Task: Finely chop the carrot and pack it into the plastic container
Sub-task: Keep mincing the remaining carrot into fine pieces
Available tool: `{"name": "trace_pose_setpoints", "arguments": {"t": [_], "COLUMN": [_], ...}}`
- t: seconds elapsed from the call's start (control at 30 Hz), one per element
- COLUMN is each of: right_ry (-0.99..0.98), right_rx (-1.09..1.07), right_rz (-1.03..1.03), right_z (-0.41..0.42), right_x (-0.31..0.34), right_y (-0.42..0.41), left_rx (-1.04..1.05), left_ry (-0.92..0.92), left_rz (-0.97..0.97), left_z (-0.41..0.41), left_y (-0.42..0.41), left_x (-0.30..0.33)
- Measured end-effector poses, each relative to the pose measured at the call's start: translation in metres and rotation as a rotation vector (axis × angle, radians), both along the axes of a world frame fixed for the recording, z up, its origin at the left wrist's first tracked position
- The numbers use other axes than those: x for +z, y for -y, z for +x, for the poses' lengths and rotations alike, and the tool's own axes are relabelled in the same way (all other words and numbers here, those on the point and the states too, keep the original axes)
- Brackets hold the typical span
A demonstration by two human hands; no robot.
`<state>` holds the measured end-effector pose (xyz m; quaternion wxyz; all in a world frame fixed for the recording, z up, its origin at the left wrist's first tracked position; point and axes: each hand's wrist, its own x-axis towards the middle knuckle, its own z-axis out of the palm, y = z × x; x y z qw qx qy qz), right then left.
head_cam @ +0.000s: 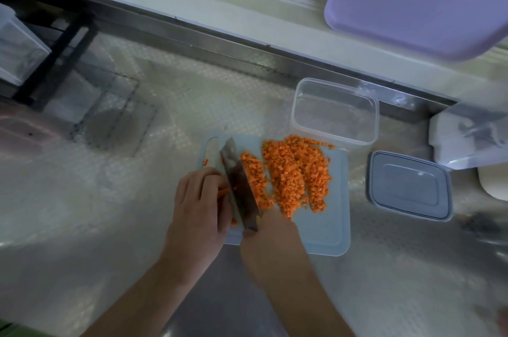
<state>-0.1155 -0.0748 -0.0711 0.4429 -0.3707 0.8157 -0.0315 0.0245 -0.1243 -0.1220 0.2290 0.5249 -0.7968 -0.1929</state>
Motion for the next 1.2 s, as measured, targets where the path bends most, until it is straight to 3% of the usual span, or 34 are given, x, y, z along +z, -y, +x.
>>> {"name": "trace_pose_setpoints", "arguments": {"t": [0.17,0.63,0.83,1.2], "right_ry": [-0.008,-0.006,-0.066,-0.182], "right_rx": [-0.042,-0.007,0.045,0.206], "right_rz": [-0.034,-0.089,-0.069,0.087], "right_z": [-0.016,-0.014,-0.001,0.004], "right_x": [0.036,0.04,0.038,0.043], "right_y": [0.007,0.002,0.003,0.019], "left_rx": [0.028,0.009,-0.078,-0.049], "left_ry": [-0.006,-0.118,-0.15,-0.245], "left_rz": [0.038,0.143,0.051,-0.035], "left_z": [-0.015,0.012,0.021,0.017], "left_y": [0.007,0.017,0.024,0.025], "left_x": [0.005,0.02,0.009,0.0]}}
